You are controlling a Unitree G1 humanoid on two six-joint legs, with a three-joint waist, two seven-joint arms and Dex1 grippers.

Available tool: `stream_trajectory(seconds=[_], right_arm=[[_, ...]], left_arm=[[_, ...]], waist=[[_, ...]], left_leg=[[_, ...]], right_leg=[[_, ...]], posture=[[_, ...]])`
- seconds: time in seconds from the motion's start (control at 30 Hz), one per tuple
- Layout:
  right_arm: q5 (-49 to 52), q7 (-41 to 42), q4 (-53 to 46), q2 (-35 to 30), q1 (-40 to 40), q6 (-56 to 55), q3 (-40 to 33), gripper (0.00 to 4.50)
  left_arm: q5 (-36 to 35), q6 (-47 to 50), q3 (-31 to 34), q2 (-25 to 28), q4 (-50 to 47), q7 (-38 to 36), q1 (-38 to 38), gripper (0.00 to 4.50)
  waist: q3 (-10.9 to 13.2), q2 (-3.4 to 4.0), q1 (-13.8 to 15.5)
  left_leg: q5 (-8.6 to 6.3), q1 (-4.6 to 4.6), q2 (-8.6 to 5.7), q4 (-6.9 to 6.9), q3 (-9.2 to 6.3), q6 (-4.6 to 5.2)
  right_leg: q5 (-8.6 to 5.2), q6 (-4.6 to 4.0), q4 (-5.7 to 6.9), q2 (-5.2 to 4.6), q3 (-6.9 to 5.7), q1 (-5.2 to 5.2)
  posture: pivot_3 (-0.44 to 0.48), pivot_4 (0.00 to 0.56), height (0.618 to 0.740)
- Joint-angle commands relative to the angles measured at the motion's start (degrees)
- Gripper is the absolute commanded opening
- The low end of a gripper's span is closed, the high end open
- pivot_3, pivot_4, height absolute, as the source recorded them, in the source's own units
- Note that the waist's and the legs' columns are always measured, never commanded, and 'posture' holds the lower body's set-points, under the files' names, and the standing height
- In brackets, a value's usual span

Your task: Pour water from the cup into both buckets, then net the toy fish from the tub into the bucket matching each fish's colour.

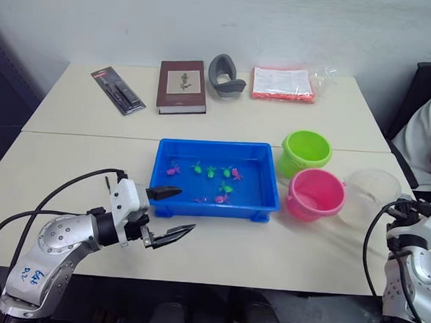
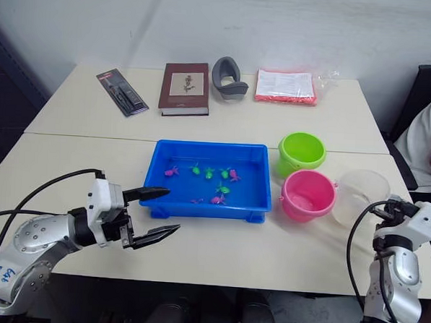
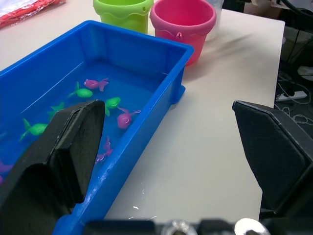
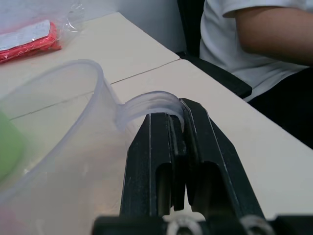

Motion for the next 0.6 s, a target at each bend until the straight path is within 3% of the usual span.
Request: stream_trajectory(seconds=[0.03, 0.4, 0.6], right_arm=[[1.2, -1.0, -4.0, -3.6, -1.5, 1.0, -3.9, 0.02], [1.0, 0.6, -4.4, -11.5, -7.2, 4.3, -4.7, 0.02], [-4.1, 3.9, -6.4, -20.4, -7.8, 8.2, -1.7, 0.02]], left_arm=[[-1.3, -0.3, -0.2, -0.7, 0.5, -0.6, -1.2, 4.5], [-1.8, -0.6, -1.7, -4.0, 2.9, -1.1, -4.3, 4.5], [-2.4, -0.3, -2.9, -6.3, 3.9, -0.7, -7.6, 4.5]], waist=[[0.0, 0.06, 0.0], [0.1, 0.1, -0.1], [0.1, 0.12, 0.0]], left_leg=[[0.0, 0.0, 0.0, 0.0, 0.01, 0.0], [0.05, -0.03, 0.0, -0.02, 0.05, -0.03], [0.07, -0.09, -0.02, 0.01, 0.06, -0.02]], right_leg=[[0.0, 0.0, 0.0, 0.0, 0.0, 0.0], [0.03, 0.06, -0.02, 0.08, 0.0, 0.0], [0.07, 0.13, -0.09, 0.07, -0.01, -0.01]], posture=[[0.0, 0.15, 0.74], [0.0, 0.15, 0.74], [0.0, 0.15, 0.74]])
